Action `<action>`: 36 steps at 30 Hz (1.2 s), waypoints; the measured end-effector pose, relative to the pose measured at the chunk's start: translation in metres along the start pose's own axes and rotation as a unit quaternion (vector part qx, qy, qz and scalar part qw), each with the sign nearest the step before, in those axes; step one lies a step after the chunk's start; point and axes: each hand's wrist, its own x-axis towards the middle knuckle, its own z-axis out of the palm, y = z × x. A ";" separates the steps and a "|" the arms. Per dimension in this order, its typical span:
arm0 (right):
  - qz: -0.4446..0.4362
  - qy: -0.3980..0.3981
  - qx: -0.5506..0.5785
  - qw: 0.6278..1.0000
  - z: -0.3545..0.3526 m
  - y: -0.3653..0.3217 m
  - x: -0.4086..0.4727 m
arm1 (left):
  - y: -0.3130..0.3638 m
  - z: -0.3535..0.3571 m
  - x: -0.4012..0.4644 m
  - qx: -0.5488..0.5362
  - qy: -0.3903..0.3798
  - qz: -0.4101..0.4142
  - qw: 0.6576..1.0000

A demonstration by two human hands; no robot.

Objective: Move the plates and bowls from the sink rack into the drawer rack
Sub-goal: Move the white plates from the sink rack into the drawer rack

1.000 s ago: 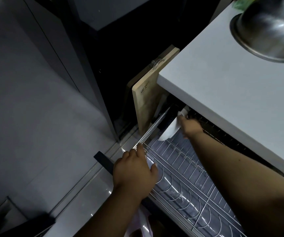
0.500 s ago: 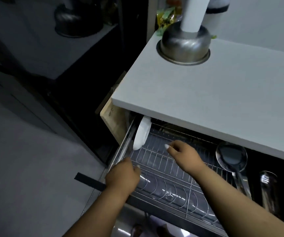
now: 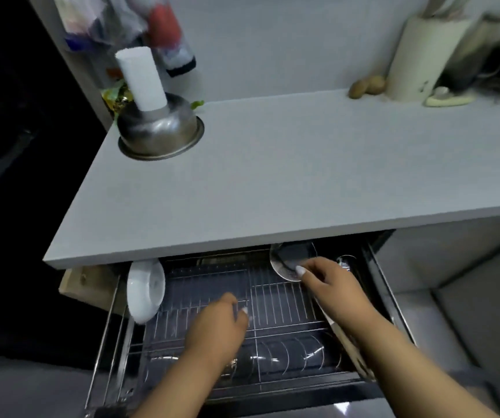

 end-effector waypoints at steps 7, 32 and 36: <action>0.052 0.094 -0.007 0.994 -0.153 0.099 -0.027 | 0.183 0.056 0.020 -0.033 -0.011 0.110 0.993; 0.284 0.500 0.043 0.817 -0.555 0.379 -0.168 | 0.690 0.256 0.002 0.004 -0.171 0.489 0.856; 0.304 0.519 0.013 0.799 -0.599 0.407 -0.162 | 0.746 0.280 0.009 -0.003 -0.189 0.515 0.836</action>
